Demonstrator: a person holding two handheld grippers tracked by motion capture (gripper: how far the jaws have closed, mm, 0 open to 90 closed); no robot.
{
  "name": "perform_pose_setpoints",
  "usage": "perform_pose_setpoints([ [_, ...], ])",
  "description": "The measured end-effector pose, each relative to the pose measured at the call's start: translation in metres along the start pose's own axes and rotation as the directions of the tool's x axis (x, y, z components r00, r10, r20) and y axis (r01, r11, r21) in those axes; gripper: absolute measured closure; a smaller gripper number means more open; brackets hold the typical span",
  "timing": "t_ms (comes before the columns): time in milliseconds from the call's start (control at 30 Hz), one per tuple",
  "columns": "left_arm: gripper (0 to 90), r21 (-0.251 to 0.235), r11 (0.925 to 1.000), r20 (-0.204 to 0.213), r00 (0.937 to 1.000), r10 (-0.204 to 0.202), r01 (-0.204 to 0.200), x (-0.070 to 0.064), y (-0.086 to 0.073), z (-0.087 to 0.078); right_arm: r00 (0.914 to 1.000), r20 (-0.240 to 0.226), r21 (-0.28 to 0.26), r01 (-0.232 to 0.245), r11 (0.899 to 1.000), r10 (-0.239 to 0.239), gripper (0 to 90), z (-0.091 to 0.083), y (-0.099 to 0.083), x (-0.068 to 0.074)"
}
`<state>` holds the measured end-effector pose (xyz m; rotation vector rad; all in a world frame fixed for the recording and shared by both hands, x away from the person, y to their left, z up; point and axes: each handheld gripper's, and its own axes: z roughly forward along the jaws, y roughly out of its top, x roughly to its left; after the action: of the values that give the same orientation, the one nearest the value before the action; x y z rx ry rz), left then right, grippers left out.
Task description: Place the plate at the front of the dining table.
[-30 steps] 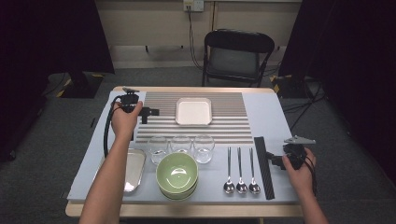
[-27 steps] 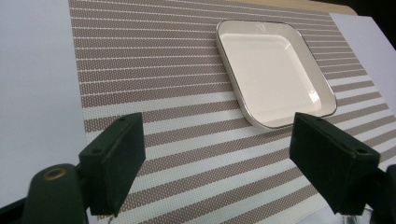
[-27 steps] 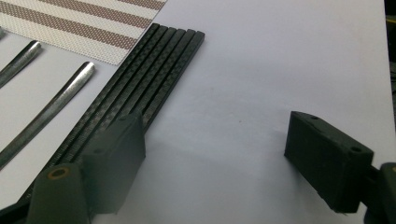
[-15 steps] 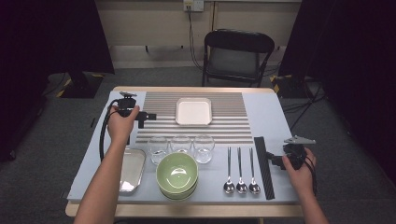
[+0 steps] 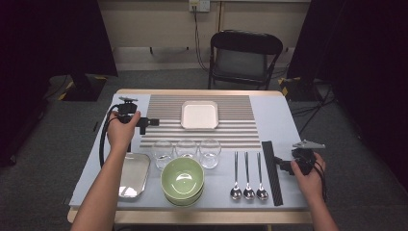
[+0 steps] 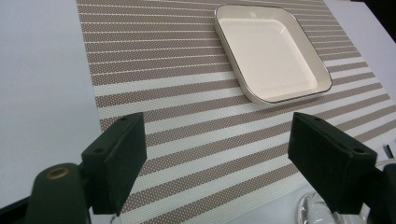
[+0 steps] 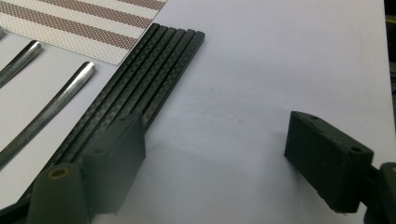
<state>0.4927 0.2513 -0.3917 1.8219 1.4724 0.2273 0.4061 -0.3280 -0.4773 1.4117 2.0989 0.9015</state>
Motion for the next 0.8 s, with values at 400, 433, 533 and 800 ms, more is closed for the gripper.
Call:
perform_pose_setpoints([
  [400, 20.6, -0.006, 0.9999, 0.001, 0.9999, 0.013, -0.013, 0.004, -0.013, -0.009, 1.0, 0.0, 0.0, 0.0, 1.0, 0.0, 19.4, 0.0, 0.0, 0.0],
  [433, 20.6, 0.0, 0.9998, 0.005, 0.9998, 0.018, -0.018, 0.005, -0.015, -0.009, 1.0, 0.0, 0.0, 0.0, 1.0, 0.0, 19.4, 0.0, 0.0, 0.0],
  [533, 20.4, 0.009, 0.9995, 0.009, 0.9995, 0.031, -0.031, 0.005, -0.02, -0.01, 1.0, 0.0, 0.0, -0.001, 1.0, 0.001, 19.4, 0.0, 0.0, 0.0],
  [800, 22.3, 0.013, 0.9993, 0.008, 0.9993, 0.035, -0.035, 0.01, -0.027, -0.018, 1.0, -0.005, 0.001, -0.003, 1.0, 0.003, 19.3, 0.0, 0.0, -0.001],
])
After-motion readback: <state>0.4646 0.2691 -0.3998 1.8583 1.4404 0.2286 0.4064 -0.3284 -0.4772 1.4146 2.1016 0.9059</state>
